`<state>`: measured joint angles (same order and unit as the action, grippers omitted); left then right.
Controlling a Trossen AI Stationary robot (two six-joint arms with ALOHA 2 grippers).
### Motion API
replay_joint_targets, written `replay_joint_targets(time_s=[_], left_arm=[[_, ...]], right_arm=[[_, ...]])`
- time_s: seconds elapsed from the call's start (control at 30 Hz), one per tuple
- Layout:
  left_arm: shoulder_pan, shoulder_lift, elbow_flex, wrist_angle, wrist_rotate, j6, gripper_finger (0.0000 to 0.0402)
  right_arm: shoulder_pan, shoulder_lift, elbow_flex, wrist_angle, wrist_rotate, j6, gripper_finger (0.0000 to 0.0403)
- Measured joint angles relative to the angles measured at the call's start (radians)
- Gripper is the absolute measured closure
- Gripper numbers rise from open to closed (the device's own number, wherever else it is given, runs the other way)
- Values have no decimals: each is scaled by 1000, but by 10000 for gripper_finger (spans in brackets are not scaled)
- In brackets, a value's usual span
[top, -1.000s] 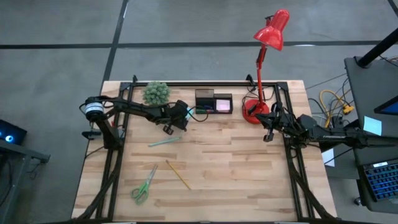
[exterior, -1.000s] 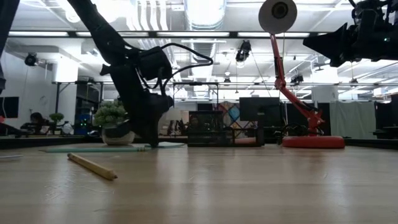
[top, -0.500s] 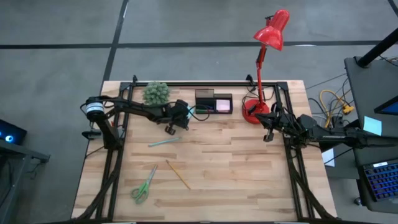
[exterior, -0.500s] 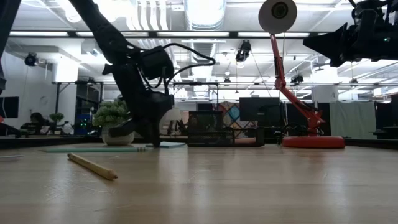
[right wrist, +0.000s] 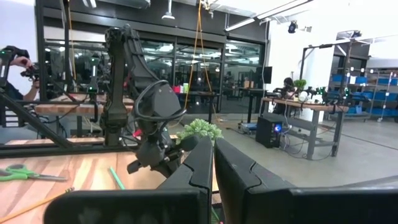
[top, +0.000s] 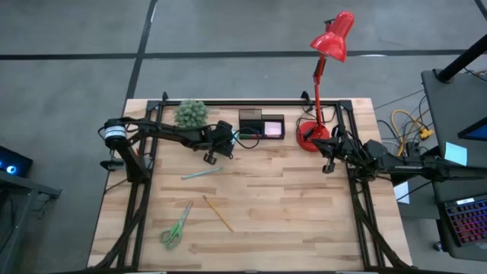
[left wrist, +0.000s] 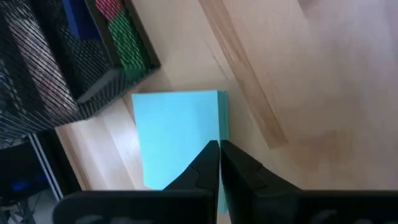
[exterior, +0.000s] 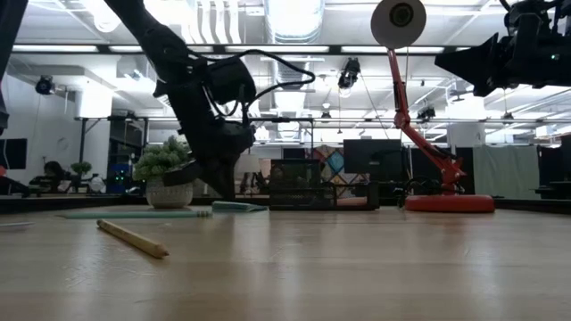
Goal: Pick and place office supplies into organizer
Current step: Put the sky blue sticky notes into the desk organizer
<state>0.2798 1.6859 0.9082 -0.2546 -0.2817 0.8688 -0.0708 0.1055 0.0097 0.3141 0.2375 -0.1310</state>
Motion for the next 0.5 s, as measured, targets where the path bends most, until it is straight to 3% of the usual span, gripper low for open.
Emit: replay_joint_targets(time_s=[0.5], left_arm=[[1,-16,17,-17,-33,1,398]], right_arm=[[0,1,0,-3,0,2,394]])
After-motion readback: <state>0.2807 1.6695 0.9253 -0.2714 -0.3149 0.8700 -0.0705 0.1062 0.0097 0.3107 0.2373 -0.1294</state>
